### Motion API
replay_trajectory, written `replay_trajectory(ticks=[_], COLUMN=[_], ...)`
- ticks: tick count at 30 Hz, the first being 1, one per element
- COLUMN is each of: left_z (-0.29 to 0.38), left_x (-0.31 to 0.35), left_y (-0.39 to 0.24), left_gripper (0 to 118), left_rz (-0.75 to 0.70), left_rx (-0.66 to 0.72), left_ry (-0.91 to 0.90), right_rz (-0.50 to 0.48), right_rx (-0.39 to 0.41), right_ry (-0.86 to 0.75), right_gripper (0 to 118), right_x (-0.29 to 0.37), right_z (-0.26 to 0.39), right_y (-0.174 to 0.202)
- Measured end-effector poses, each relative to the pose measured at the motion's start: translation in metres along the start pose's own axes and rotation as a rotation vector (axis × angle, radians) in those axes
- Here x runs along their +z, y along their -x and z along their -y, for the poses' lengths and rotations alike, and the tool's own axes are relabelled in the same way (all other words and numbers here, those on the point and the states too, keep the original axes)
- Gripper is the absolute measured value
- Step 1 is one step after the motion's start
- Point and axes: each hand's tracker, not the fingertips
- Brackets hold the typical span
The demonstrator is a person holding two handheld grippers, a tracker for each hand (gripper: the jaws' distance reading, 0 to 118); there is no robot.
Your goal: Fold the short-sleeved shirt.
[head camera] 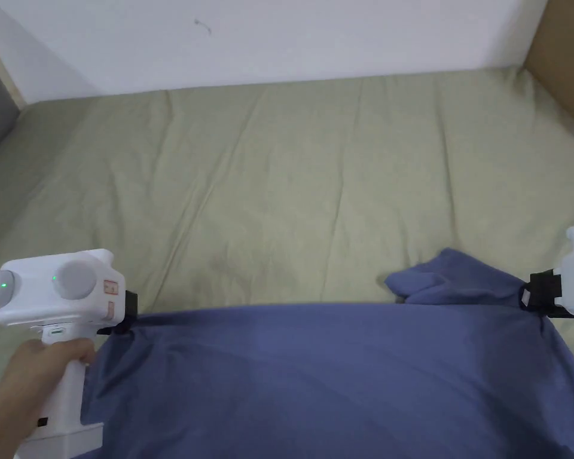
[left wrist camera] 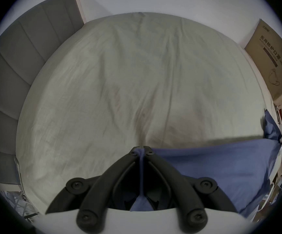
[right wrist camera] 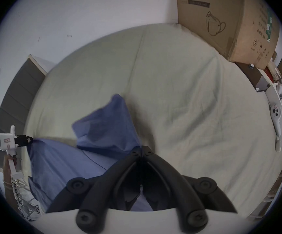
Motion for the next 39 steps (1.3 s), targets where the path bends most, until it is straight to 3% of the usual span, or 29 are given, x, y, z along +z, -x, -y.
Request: replay_trajectory(ticks=[6, 11, 16, 20, 21, 22, 23, 24, 25, 26, 30, 31, 32, 33, 34, 37, 39], left_z=[0.025, 0.093, 0.187, 0.247, 0.256, 0.265, 0.268, 0.268, 0.269, 0.271, 0.263, 0.263, 0.263, 0.265, 0.267, 0.275, 0.285], left_x=[0.097, 0.176, 0.179, 0.142, 0.135, 0.128, 0.126, 0.126, 0.128, 0.137, 0.176, 0.182, 0.190, 0.194, 0.196, 0.186, 0.177], left_y=[0.023, 0.046, 0.057, 0.071, 0.074, 0.079, 0.081, 0.080, 0.083, 0.088, 0.097, 0.098, 0.098, 0.098, 0.098, 0.098, 0.102], left_gripper=[1, 1, 1, 3, 9, 27, 66, 97, 114, 114, 100, 86, 53, 28, 13, 3, 0], left_rz=[0.044, 0.073, 0.021, 0.056, 0.081, 0.078, 0.050, 0.013, 0.021, 0.030, 0.129, 0.157, 0.184, 0.207, 0.226, 0.282, 0.274], left_rx=[-0.025, -0.006, -0.020, 0.063, 0.079, 0.105, 0.115, 0.119, 0.121, 0.139, 0.256, 0.267, 0.279, 0.289, 0.294, 0.319, 0.374], left_ry=[-0.174, -0.268, -0.210, -0.077, -0.068, -0.078, -0.076, -0.055, -0.070, -0.118, -0.233, -0.259, -0.281, -0.303, -0.325, -0.285, -0.264], right_rz=[-0.043, -0.067, -0.058, -0.030, -0.015, -0.001, 0.011, 0.014, 0.038, 0.081, 0.138, 0.125, 0.108, 0.088, 0.051, -0.026, 0.010], right_rx=[0.028, 0.076, 0.053, -0.054, -0.054, -0.038, -0.052, -0.057, -0.068, -0.068, 0.092, 0.135, 0.172, 0.185, 0.198, 0.205, 0.237], right_ry=[-0.109, -0.157, -0.107, 0.020, 0.038, 0.016, -0.011, -0.011, -0.015, -0.035, -0.185, -0.207, -0.224, -0.246, -0.276, -0.271, -0.251], right_gripper=[0, 0, 0, 0, 0, 0, 13, 44, 80, 96, 95, 90, 64, 30, 12, 6, 1], right_x=[0.083, 0.154, 0.174, 0.143, 0.136, 0.129, 0.127, 0.127, 0.130, 0.136, 0.168, 0.172, 0.175, 0.177, 0.174, 0.156, 0.147], right_z=[0.017, 0.072, 0.162, 0.224, 0.234, 0.245, 0.250, 0.253, 0.252, 0.251, 0.238, 0.235, 0.232, 0.230, 0.228, 0.222, 0.224], right_y=[0.001, 0.003, -0.013, -0.036, -0.038, -0.034, -0.034, -0.033, -0.030, -0.024, 0.006, 0.015, 0.026, 0.037, 0.045, 0.078, 0.104])
